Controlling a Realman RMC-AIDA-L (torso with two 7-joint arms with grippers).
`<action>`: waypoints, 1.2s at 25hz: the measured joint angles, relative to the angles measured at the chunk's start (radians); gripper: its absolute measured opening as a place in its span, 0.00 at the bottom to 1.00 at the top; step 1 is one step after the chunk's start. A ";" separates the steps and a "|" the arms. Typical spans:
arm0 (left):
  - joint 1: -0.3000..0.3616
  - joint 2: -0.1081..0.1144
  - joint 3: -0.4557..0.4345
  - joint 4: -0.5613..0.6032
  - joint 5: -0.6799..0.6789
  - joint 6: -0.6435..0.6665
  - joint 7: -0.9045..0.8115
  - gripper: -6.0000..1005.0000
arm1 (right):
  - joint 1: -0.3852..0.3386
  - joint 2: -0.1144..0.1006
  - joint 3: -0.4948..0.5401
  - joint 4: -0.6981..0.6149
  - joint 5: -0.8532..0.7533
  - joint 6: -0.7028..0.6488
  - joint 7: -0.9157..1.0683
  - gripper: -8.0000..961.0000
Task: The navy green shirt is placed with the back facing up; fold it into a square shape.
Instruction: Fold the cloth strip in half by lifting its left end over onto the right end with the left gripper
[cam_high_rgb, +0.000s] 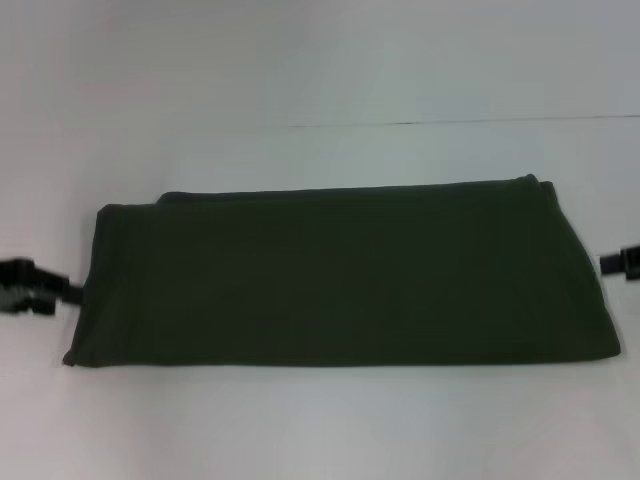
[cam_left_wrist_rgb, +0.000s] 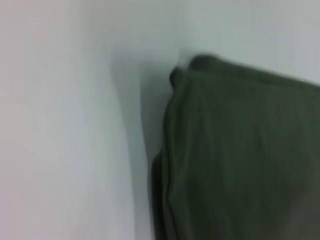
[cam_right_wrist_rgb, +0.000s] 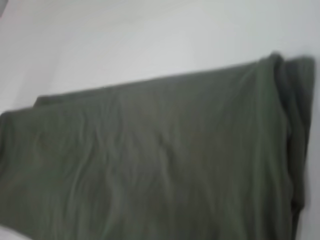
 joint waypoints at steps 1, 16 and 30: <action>-0.006 0.005 -0.019 0.003 -0.002 -0.003 0.000 0.39 | 0.008 -0.003 0.010 -0.004 0.004 0.008 0.002 0.40; -0.046 -0.007 -0.117 -0.005 -0.174 -0.110 0.049 0.83 | 0.034 0.008 0.072 0.117 0.357 0.083 -0.301 0.84; 0.110 -0.007 -0.131 0.010 -0.165 0.002 0.000 0.92 | 0.090 0.020 -0.087 0.152 0.353 0.060 -0.325 0.84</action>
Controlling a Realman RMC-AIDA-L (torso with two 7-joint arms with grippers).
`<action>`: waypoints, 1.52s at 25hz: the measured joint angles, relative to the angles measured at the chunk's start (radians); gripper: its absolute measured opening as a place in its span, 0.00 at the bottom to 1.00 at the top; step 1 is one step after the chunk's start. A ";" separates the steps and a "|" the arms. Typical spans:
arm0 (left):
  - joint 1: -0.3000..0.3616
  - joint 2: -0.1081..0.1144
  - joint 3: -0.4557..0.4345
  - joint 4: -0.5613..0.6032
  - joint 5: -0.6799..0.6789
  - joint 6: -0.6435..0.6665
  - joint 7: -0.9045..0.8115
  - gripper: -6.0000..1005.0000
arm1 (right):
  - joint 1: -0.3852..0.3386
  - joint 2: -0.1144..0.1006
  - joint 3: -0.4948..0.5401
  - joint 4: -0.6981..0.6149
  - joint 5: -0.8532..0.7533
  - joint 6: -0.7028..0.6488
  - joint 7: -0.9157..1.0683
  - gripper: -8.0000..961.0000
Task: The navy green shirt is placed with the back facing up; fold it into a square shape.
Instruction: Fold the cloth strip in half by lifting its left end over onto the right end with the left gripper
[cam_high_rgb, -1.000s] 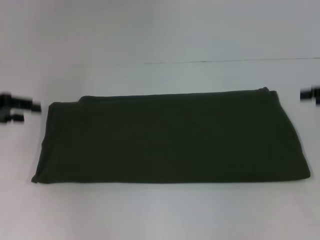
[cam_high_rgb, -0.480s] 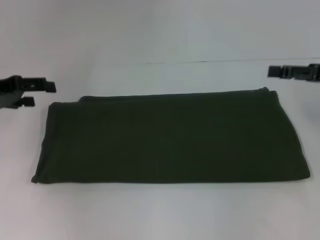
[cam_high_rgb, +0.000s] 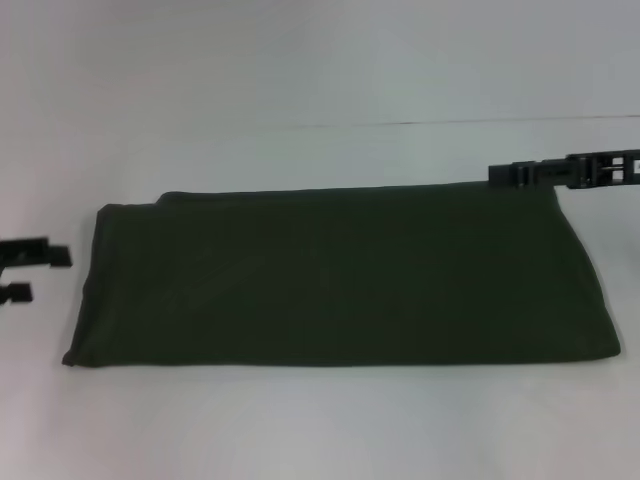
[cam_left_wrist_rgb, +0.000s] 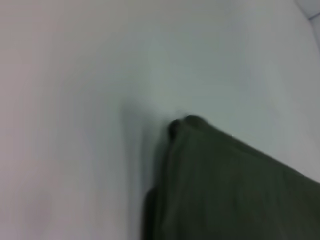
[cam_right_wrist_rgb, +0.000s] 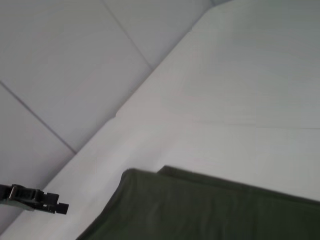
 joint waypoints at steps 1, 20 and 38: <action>0.010 -0.001 0.000 0.004 0.001 -0.001 -0.006 0.92 | 0.004 0.001 -0.011 0.000 0.000 0.000 0.002 0.84; 0.065 -0.028 0.000 -0.069 0.025 -0.054 -0.124 0.92 | 0.013 0.011 -0.070 0.006 0.000 0.009 -0.013 0.84; 0.041 -0.029 0.004 -0.179 0.021 -0.138 -0.166 0.92 | 0.018 0.000 -0.062 0.006 0.004 0.002 0.002 0.83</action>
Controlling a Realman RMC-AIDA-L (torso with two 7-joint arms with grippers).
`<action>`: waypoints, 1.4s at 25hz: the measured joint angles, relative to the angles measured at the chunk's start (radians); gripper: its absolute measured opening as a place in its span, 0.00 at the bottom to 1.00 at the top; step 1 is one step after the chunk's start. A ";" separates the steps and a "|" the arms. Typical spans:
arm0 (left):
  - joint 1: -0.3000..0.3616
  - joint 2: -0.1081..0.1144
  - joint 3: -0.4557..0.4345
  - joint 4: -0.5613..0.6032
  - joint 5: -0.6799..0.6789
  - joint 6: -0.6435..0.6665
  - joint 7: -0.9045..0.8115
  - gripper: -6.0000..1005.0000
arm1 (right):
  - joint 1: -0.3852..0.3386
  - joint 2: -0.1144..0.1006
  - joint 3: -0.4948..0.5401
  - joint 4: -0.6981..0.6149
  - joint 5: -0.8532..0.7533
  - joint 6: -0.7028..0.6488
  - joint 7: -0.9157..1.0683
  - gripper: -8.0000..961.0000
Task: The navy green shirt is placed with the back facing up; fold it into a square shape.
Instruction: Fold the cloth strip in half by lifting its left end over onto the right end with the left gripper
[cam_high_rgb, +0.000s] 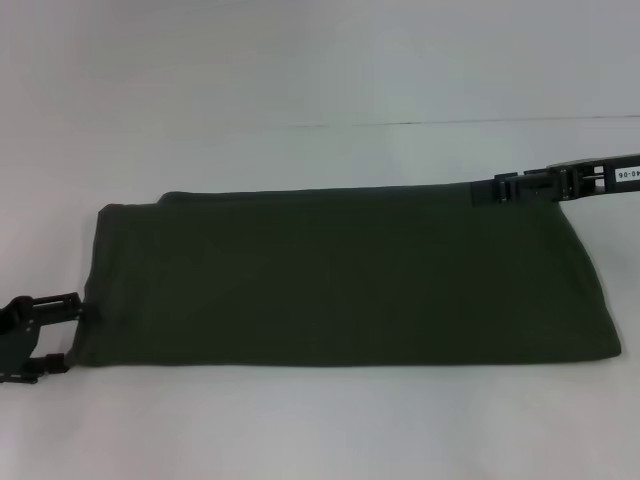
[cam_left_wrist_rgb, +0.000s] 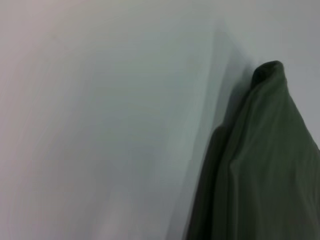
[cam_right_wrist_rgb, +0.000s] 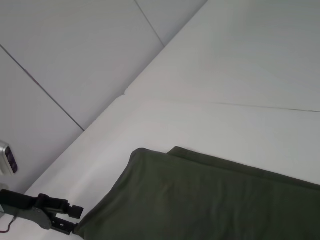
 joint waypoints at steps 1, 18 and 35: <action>-0.002 0.000 0.000 -0.005 -0.002 -0.006 0.000 0.92 | 0.000 0.000 0.000 -0.001 0.000 0.000 0.000 0.83; -0.037 -0.009 -0.002 -0.045 -0.008 -0.030 -0.015 0.92 | 0.018 -0.013 -0.001 -0.004 0.002 -0.023 0.016 0.83; -0.048 -0.012 -0.005 -0.069 -0.019 -0.052 -0.016 0.91 | 0.025 -0.014 0.000 -0.006 -0.001 -0.029 0.038 0.83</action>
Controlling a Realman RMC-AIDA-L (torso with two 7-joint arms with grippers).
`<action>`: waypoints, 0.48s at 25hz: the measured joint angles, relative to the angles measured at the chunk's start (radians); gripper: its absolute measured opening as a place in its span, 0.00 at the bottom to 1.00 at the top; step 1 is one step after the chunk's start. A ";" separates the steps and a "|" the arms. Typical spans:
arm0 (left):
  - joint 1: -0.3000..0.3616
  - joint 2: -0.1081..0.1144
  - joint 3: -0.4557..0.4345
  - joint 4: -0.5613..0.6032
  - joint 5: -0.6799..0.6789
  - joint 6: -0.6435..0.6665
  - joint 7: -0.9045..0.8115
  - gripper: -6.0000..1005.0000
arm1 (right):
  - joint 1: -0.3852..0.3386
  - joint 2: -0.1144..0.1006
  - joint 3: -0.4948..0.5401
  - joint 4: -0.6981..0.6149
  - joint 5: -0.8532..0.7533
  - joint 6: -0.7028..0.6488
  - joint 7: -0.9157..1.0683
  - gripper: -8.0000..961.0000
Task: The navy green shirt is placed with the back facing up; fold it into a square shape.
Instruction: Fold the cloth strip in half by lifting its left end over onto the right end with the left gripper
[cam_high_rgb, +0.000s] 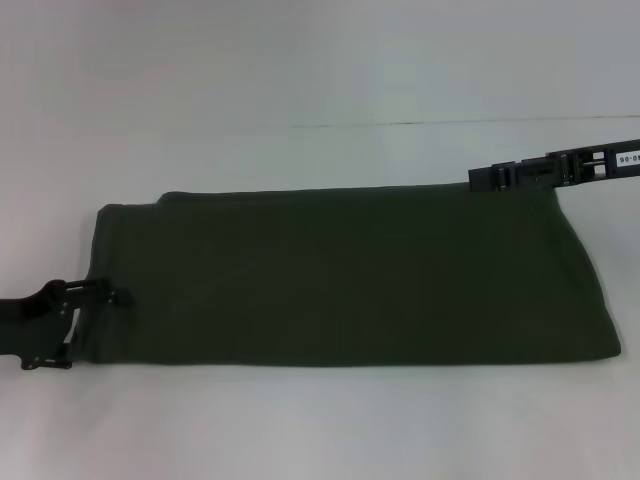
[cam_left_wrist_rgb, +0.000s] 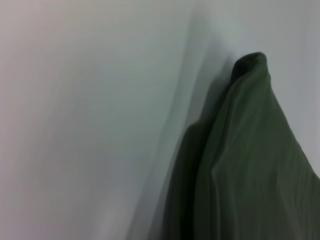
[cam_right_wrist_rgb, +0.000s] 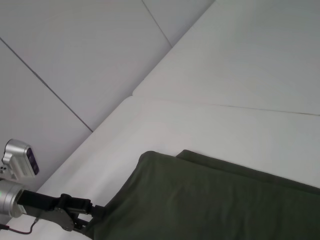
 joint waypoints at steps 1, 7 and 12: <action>0.000 0.001 0.000 0.000 0.000 0.000 0.000 0.91 | 0.000 0.000 0.001 0.000 -0.001 0.000 0.000 0.83; -0.005 0.003 0.002 0.004 0.000 0.001 0.000 0.91 | 0.000 0.000 0.002 -0.001 -0.002 0.000 0.001 0.83; -0.007 0.004 0.008 0.005 0.005 -0.003 0.000 0.73 | 0.002 -0.002 0.001 -0.001 0.000 0.001 0.001 0.83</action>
